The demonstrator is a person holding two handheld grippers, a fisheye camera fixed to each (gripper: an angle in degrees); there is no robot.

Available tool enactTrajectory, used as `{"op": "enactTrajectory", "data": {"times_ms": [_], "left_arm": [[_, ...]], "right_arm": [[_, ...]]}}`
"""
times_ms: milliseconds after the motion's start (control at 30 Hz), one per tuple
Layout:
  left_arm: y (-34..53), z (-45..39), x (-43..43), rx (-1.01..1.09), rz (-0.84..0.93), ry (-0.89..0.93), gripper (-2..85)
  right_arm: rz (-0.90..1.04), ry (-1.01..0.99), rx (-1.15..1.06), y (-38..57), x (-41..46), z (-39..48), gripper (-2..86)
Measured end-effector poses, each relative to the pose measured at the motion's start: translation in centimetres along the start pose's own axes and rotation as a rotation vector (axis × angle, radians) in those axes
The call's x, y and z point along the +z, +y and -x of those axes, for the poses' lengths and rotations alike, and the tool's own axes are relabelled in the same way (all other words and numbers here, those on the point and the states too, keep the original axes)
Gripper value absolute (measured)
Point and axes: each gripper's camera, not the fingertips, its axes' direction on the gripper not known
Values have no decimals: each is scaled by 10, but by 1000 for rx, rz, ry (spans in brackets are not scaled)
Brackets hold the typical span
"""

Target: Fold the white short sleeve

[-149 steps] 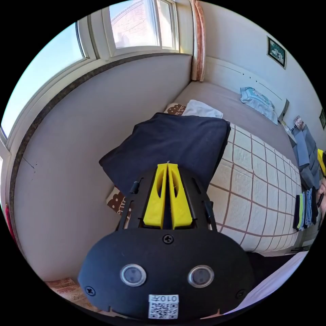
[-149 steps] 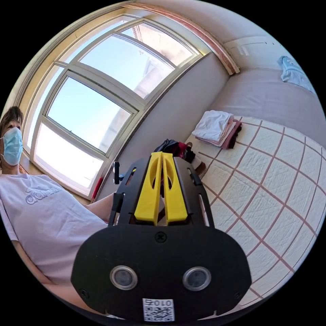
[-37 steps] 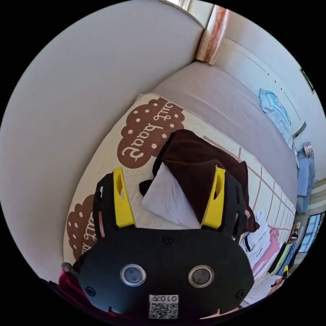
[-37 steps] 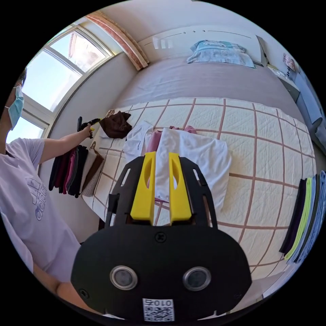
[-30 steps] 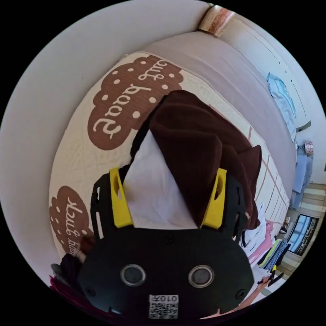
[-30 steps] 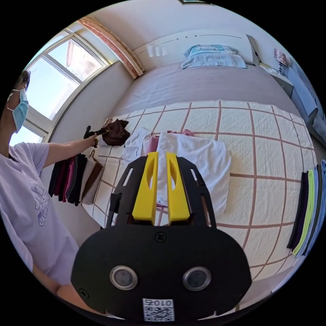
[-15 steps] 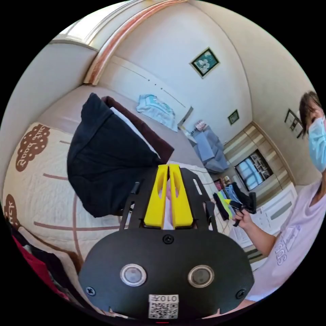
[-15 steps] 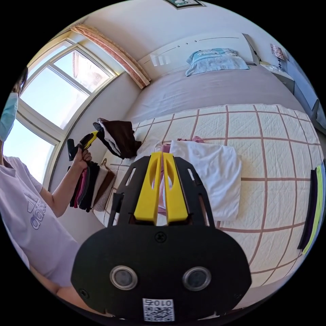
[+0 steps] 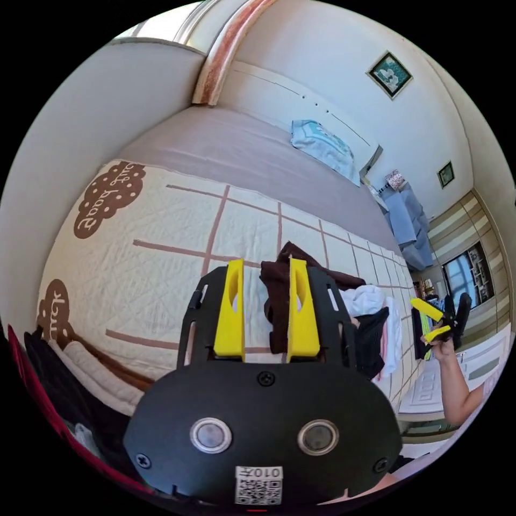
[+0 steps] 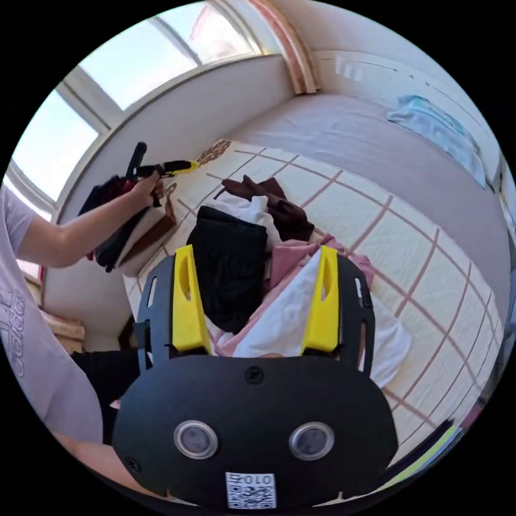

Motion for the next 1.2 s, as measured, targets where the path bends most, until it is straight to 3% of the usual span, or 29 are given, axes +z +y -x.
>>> {"op": "enactTrajectory", "data": {"times_ms": [67, 200, 367, 467, 633, 833, 933, 1033, 1100, 1200], "left_arm": [[-21, 30, 46, 13, 74, -90, 111], [-31, 59, 117, 16, 249, -14, 103], [1, 37, 154, 48, 292, 143, 74], [25, 30, 156, -27, 295, 344, 67], [55, -16, 178, -48, 375, 526, 62], [92, -120, 249, -38, 477, 750, 58], [106, -160, 268, 19, 500, 723, 56], [118, -133, 263, -91, 446, 716, 53], [116, -104, 234, -100, 361, 621, 50], [104, -75, 162, 23, 225, 505, 44]], "right_arm": [[98, 71, -174, -45, 32, 11, 324], [278, 108, -489, -130, 107, 12, 323], [571, -159, -444, -162, 180, -18, 193], [502, -48, -454, -137, 161, -1, 100], [435, -26, -298, -74, 108, -15, 87], [448, 173, -13, 23, 28, -39, 92], [407, 179, 106, 58, 14, -55, 102], [351, 195, 102, 61, -4, -45, 107], [158, 221, 208, 74, -39, -44, 111], [110, 217, 234, 102, -51, -26, 133]]}}
